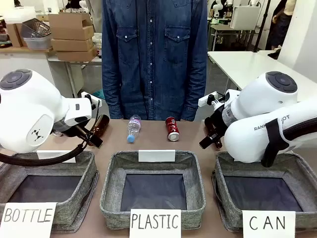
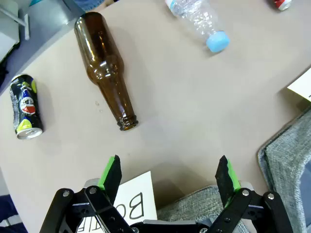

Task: Sort the can waste into the basket.
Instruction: Pick up the can waste from the table and place it in the right Fabric basket.

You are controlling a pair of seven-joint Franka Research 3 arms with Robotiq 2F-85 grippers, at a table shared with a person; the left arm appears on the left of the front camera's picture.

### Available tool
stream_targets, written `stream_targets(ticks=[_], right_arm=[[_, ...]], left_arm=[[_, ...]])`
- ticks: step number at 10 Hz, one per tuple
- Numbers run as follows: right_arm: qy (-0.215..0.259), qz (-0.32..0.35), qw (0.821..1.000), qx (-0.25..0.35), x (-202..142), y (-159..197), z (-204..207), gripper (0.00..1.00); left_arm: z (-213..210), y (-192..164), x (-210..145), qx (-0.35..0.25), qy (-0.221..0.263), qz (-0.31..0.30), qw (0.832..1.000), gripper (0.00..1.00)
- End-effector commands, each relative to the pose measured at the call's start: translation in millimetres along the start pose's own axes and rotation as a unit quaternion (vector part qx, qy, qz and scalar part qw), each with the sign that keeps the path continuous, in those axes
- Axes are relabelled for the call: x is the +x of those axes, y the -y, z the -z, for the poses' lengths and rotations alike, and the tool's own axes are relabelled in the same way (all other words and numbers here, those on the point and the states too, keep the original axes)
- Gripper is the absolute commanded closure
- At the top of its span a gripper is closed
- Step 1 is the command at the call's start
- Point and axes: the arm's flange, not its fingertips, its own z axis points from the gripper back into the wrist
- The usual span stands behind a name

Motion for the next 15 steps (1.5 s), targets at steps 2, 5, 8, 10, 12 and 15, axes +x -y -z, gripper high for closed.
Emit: stream_targets(ticks=[2, 5, 8, 10, 12, 15], right_arm=[[0.0, 0.0, 1.0, 0.0, 0.0, 0.0, 0.0, 0.0], [0.0, 0.0, 1.0, 0.0, 0.0, 0.0, 0.0, 0.0], [0.0, 0.0, 1.0, 0.0, 0.0, 0.0, 0.0, 0.0], [0.0, 0.0, 1.0, 0.0, 0.0, 0.0, 0.0, 0.0], [0.0, -0.006, 1.0, 0.01, 0.9, 16.1, -73.3, 0.0], [0.056, 0.02, 0.998, 0.004, -44.5, 19.1, -197.4, 0.0]], left_arm=[[-0.1, 0.0, 0.0, 0.0, 0.0, 0.0, 1.0, 0.0], [-0.1, 0.0, 0.0, 0.0, 0.0, 0.0, 1.0, 0.0], [-0.1, 0.0, 0.0, 0.0, 0.0, 0.0, 1.0, 0.0], [-0.1, 0.0, 0.0, 0.0, 0.0, 0.0, 1.0, 0.0], [-42.9, -0.7, 3.4, 0.023, -0.025, 0.013, 0.999, 0.0], [-179.7, 12.7, -23.3, 0.014, 0.112, 0.008, 0.994, 0.0]])
